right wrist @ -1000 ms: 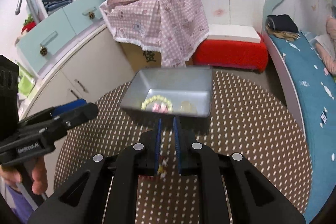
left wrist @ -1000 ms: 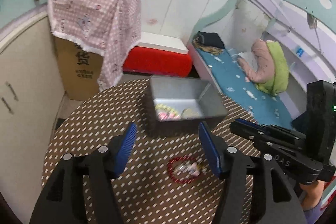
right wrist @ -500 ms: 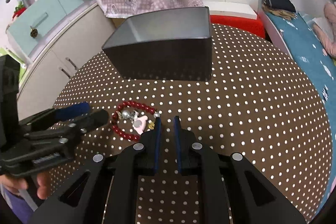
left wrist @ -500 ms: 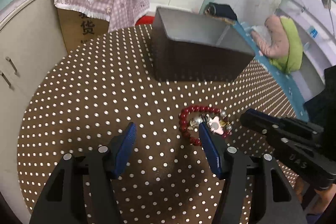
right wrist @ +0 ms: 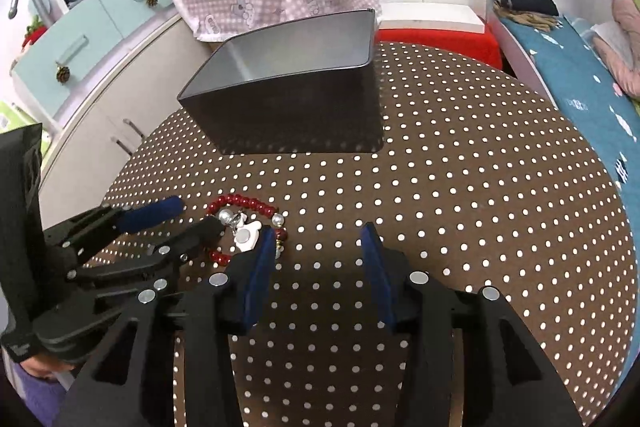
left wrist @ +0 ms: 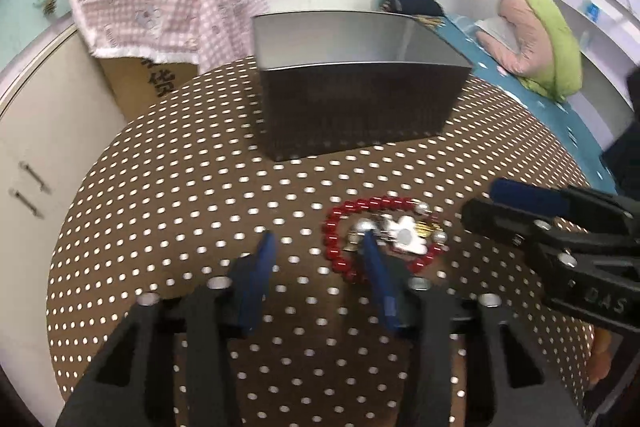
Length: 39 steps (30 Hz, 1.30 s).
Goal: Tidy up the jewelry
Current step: 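Grasp the red bead bracelet with the left tool, then lift the red bracelet with the left tool while the right tool grasps the pink pearl charm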
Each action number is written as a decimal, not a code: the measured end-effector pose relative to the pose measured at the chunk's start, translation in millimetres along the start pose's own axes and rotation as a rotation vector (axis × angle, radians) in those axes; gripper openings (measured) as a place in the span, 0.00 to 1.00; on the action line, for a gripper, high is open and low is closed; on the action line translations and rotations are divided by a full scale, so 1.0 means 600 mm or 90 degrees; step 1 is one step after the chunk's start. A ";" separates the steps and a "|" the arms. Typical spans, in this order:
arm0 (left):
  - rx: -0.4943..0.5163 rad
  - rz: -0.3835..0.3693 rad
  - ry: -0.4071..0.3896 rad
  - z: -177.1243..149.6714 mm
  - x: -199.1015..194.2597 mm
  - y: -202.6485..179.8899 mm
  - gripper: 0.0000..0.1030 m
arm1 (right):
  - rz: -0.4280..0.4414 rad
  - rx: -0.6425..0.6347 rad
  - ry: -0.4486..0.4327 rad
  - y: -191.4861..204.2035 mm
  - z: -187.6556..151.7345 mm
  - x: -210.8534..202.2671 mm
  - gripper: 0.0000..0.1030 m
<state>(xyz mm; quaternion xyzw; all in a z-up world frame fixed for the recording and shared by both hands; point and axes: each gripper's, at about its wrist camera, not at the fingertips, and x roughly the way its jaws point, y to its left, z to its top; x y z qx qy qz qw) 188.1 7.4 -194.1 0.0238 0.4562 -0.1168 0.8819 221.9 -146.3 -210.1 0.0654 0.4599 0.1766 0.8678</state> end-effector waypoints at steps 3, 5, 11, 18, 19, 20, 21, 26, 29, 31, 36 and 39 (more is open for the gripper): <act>0.022 -0.008 0.003 -0.002 0.000 -0.011 0.17 | 0.004 0.002 -0.001 -0.002 -0.001 -0.001 0.43; 0.026 0.008 -0.001 -0.003 0.001 -0.009 0.09 | 0.005 0.004 -0.002 -0.003 -0.003 -0.001 0.43; 0.012 -0.025 -0.024 0.005 -0.009 0.001 0.06 | 0.009 0.009 -0.001 -0.008 -0.006 -0.002 0.43; -0.017 -0.097 -0.077 0.036 -0.058 0.001 0.06 | 0.011 0.021 -0.007 -0.018 -0.010 -0.011 0.43; -0.023 -0.106 -0.083 0.039 -0.065 0.002 0.06 | 0.011 0.021 -0.008 -0.017 -0.010 -0.012 0.43; -0.027 -0.118 -0.086 0.041 -0.071 0.003 0.06 | 0.011 0.019 -0.008 -0.016 -0.010 -0.013 0.43; -0.036 -0.132 -0.095 0.042 -0.080 0.006 0.06 | 0.011 0.017 -0.007 -0.014 -0.010 -0.012 0.43; -0.067 -0.186 -0.123 0.039 -0.122 0.026 0.06 | 0.014 0.006 0.001 0.001 -0.013 -0.005 0.43; -0.075 -0.183 -0.139 0.034 -0.146 0.042 0.06 | 0.017 -0.007 0.006 0.019 -0.011 0.003 0.43; -0.082 -0.184 -0.149 0.030 -0.159 0.059 0.06 | 0.018 -0.017 0.009 0.032 -0.009 0.009 0.43; -0.108 -0.146 -0.136 0.007 -0.160 0.095 0.06 | 0.024 -0.047 0.018 0.072 -0.005 0.029 0.43; -0.122 -0.134 -0.123 -0.002 -0.149 0.113 0.06 | 0.023 -0.072 0.022 0.098 -0.003 0.043 0.43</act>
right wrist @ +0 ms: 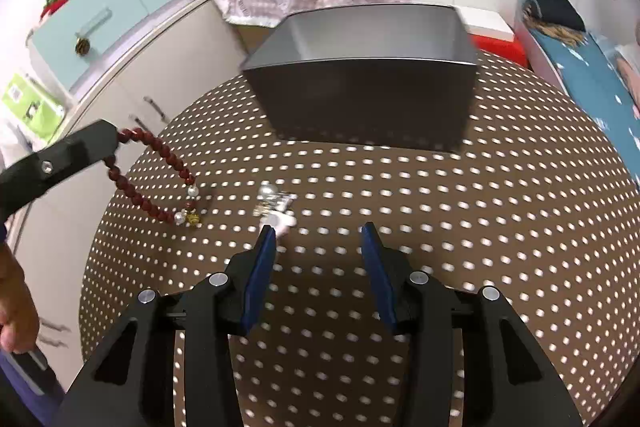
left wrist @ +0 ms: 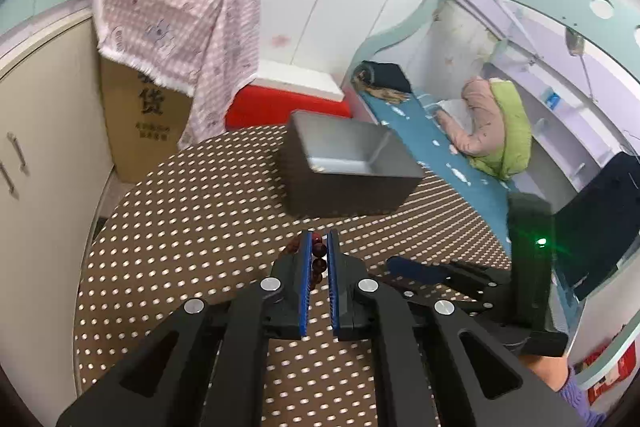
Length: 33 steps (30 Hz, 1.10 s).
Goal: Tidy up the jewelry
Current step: 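Lift the red bracelet with the left tool while the right tool grasps the pink pearl charm, then carry the red bracelet and pink charm into the grey box and release both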
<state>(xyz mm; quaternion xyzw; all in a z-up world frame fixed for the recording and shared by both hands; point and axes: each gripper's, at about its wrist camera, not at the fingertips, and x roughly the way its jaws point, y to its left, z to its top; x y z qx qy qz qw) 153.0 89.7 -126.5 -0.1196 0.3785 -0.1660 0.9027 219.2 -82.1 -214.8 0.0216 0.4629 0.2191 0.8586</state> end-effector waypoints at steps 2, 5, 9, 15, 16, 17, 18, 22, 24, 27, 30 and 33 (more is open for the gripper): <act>-0.009 0.003 0.004 -0.003 0.002 0.010 0.06 | -0.008 -0.021 -0.001 0.015 0.003 0.008 0.43; -0.017 0.006 0.008 -0.005 0.004 0.024 0.06 | -0.031 -0.051 0.002 0.031 0.008 0.019 0.43; -0.023 0.004 0.009 -0.004 0.008 0.036 0.06 | -0.062 -0.100 0.006 0.049 0.010 0.033 0.43; -0.029 -0.007 0.011 0.000 0.013 0.038 0.06 | -0.065 -0.115 0.018 0.050 0.013 0.031 0.22; -0.028 -0.008 0.011 -0.001 0.013 0.036 0.06 | -0.066 -0.115 0.019 0.048 0.013 0.028 0.22; -0.028 -0.011 0.011 0.000 0.013 0.035 0.06 | -0.069 -0.113 0.018 0.043 0.013 0.025 0.22; -0.026 -0.013 0.011 0.001 0.014 0.033 0.06 | -0.070 -0.110 0.014 0.039 0.013 0.021 0.22; -0.023 -0.020 0.009 0.007 0.015 0.027 0.06 | -0.057 -0.087 -0.001 0.020 0.011 -0.010 0.22; -0.018 -0.024 0.006 0.011 0.013 0.020 0.06 | -0.058 -0.080 -0.014 0.012 0.014 -0.028 0.22; -0.011 -0.036 -0.001 0.023 0.008 0.006 0.06 | -0.055 -0.069 -0.038 -0.001 0.022 -0.064 0.22; 0.000 -0.053 -0.009 0.039 0.001 -0.010 0.06 | -0.046 -0.060 -0.057 -0.010 0.035 -0.090 0.22; 0.015 -0.077 -0.019 0.063 -0.006 -0.034 0.06 | -0.040 -0.050 -0.081 -0.024 0.055 -0.120 0.22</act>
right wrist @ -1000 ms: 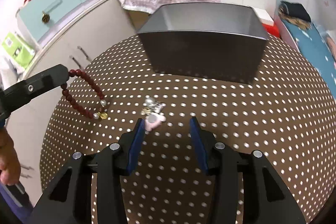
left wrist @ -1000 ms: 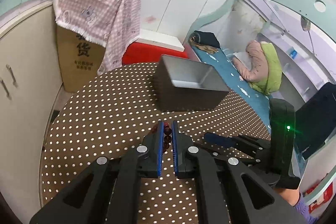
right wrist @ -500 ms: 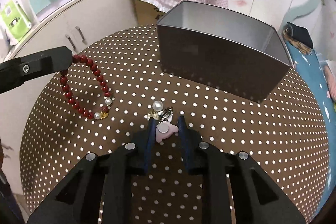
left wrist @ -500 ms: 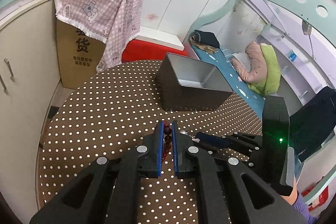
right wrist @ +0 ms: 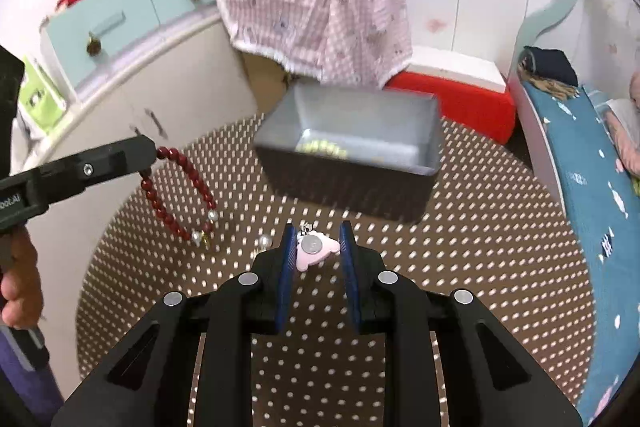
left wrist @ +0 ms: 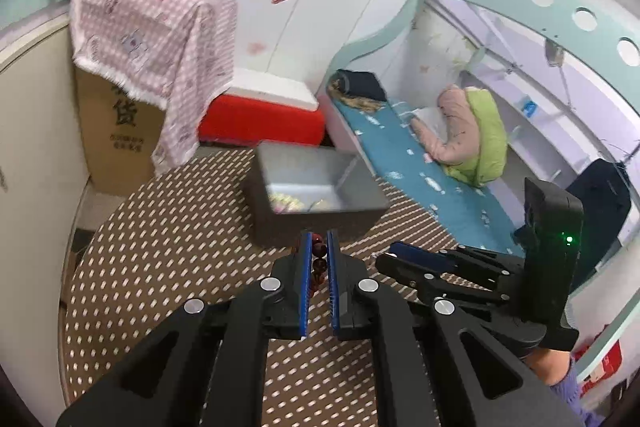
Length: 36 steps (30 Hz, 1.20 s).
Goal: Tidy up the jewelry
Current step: 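Carry the red bracelet and pink charm into the grey box and release both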
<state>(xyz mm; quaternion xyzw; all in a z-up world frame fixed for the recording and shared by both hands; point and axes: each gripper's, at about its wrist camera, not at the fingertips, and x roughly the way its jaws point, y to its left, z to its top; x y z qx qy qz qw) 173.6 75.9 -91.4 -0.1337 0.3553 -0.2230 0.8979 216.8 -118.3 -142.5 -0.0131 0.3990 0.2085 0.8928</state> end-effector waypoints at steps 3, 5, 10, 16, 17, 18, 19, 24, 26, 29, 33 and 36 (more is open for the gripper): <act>0.022 -0.012 -0.011 0.029 -0.001 -0.025 0.06 | 0.001 0.008 -0.017 -0.014 0.024 -0.012 0.22; 0.041 -0.018 -0.019 0.049 -0.001 -0.044 0.06 | 0.004 0.014 -0.031 -0.023 0.041 -0.023 0.22; 0.052 -0.021 -0.019 0.102 0.030 -0.066 0.06 | 0.016 0.037 -0.049 -0.047 0.090 -0.021 0.22; 0.034 -0.001 0.010 0.130 0.093 -0.054 0.06 | 0.031 0.060 -0.032 -0.069 0.116 0.020 0.22; 0.030 0.001 0.016 0.130 0.101 -0.050 0.06 | 0.031 0.063 -0.026 -0.071 0.117 0.029 0.22; 0.024 0.007 0.024 0.130 0.112 -0.045 0.06 | 0.030 0.065 -0.021 -0.072 0.117 0.038 0.22; 0.023 0.008 0.032 0.128 0.122 -0.042 0.06 | 0.031 0.066 -0.012 -0.074 0.117 0.050 0.22; 0.020 0.031 0.073 0.112 0.164 -0.022 0.06 | 0.036 0.073 0.014 -0.073 0.108 0.090 0.22; 0.017 0.037 0.082 0.108 0.175 -0.017 0.06 | 0.038 0.076 0.022 -0.074 0.104 0.103 0.22; 0.013 0.050 0.100 0.103 0.190 -0.008 0.06 | 0.038 0.078 0.028 -0.073 0.099 0.113 0.22; 0.008 0.059 0.118 0.098 0.201 0.000 0.07 | 0.039 0.082 0.034 -0.074 0.095 0.122 0.22; 0.002 0.060 0.119 0.097 0.200 0.002 0.07 | 0.043 0.086 0.036 -0.074 0.094 0.126 0.22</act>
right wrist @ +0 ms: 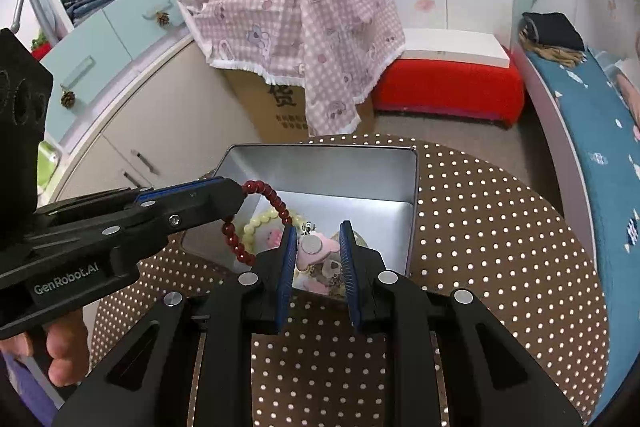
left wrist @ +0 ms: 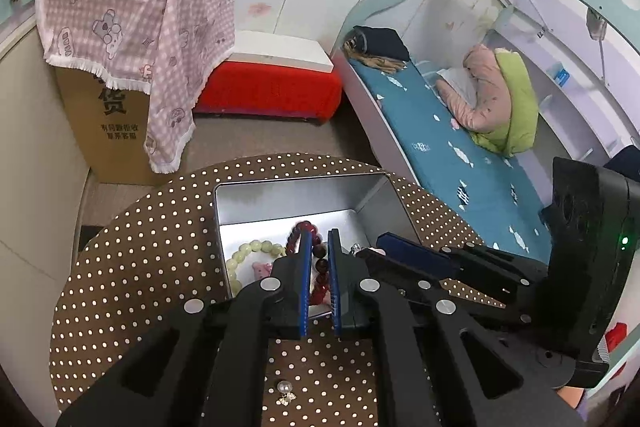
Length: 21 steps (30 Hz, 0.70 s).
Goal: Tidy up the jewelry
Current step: 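Carry the red bracelet and pink charm into the grey box and release both, then withdraw the left tool from the box toward the small pearl charm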
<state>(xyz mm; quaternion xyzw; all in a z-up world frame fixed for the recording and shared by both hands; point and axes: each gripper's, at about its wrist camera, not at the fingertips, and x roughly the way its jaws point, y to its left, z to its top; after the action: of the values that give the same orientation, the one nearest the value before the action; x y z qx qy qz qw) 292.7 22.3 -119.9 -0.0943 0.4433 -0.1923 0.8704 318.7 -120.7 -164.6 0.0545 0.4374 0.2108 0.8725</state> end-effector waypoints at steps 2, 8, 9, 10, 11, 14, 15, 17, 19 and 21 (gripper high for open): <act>-0.003 0.001 -0.002 -0.001 -0.003 0.001 0.23 | 0.000 0.000 0.001 -0.002 -0.002 0.002 0.22; -0.009 -0.001 -0.020 -0.006 -0.025 -0.001 0.29 | 0.002 0.007 0.006 -0.002 -0.004 0.004 0.22; -0.008 0.000 -0.023 -0.008 -0.028 -0.003 0.29 | 0.004 0.010 0.005 -0.002 -0.005 0.003 0.22; -0.006 0.002 -0.026 -0.010 -0.032 -0.005 0.29 | 0.005 0.013 0.003 -0.004 -0.006 0.001 0.22; -0.005 0.005 -0.028 -0.013 -0.037 -0.006 0.29 | 0.006 0.016 -0.002 -0.004 -0.006 -0.002 0.23; -0.005 0.010 -0.033 -0.022 -0.048 -0.006 0.29 | 0.003 0.024 -0.011 -0.007 -0.008 -0.012 0.23; -0.005 0.013 -0.034 -0.024 -0.050 -0.005 0.29 | 0.000 0.024 -0.015 -0.007 -0.009 -0.017 0.24; -0.009 0.017 -0.036 -0.029 -0.055 -0.003 0.29 | -0.003 0.028 -0.023 -0.006 -0.012 -0.028 0.38; -0.015 0.020 -0.038 -0.035 -0.062 0.001 0.29 | -0.007 0.030 -0.037 -0.005 -0.015 -0.045 0.42; -0.021 0.024 -0.042 -0.042 -0.069 0.006 0.30 | -0.007 0.026 -0.044 -0.002 -0.021 -0.059 0.42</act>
<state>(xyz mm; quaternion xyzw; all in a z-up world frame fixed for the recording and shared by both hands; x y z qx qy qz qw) 251.3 42.8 -105.3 -0.1063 0.4188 -0.1651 0.8866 290.3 -137.4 -146.1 0.0773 0.4117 0.1949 0.8869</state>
